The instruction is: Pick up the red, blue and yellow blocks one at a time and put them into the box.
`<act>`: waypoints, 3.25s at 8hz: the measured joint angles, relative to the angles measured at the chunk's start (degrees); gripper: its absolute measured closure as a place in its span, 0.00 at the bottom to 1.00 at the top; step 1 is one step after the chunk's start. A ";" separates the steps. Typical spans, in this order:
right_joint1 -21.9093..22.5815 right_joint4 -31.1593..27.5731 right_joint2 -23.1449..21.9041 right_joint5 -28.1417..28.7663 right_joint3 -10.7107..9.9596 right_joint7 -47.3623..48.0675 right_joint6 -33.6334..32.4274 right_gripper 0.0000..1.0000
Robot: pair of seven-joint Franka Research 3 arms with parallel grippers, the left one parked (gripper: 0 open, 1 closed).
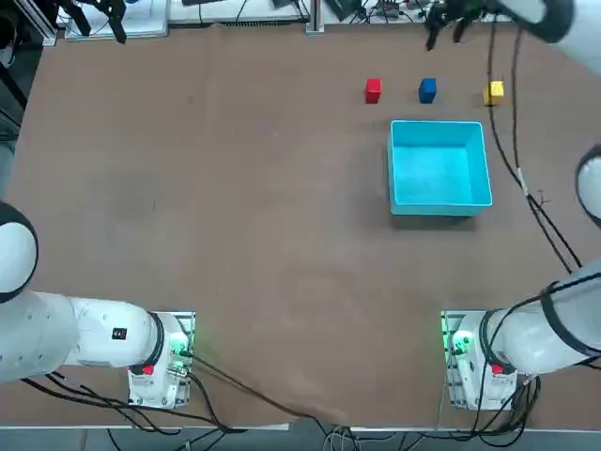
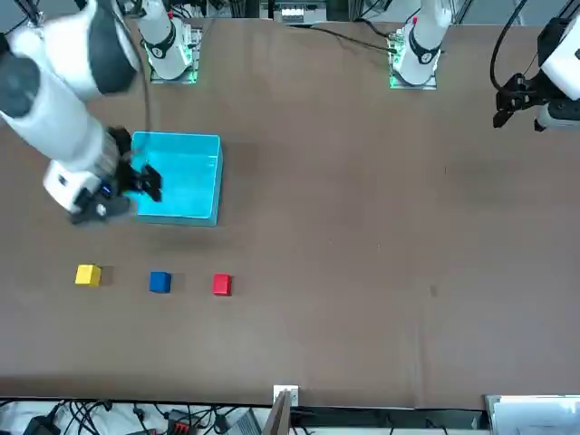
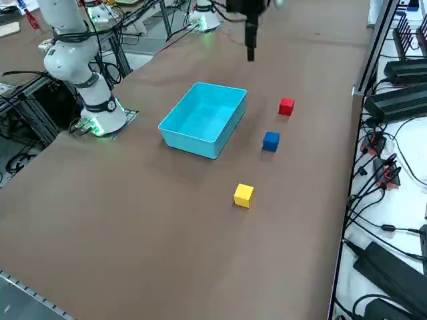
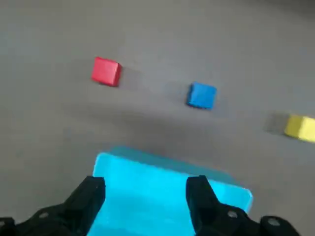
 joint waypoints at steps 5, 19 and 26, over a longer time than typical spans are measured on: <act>4.33 9.32 16.83 -0.18 -0.01 13.96 9.46 0.00; 8.65 22.55 36.10 -3.69 -0.57 22.06 20.49 0.00; 8.66 22.65 37.25 -4.72 -0.83 20.61 20.55 0.00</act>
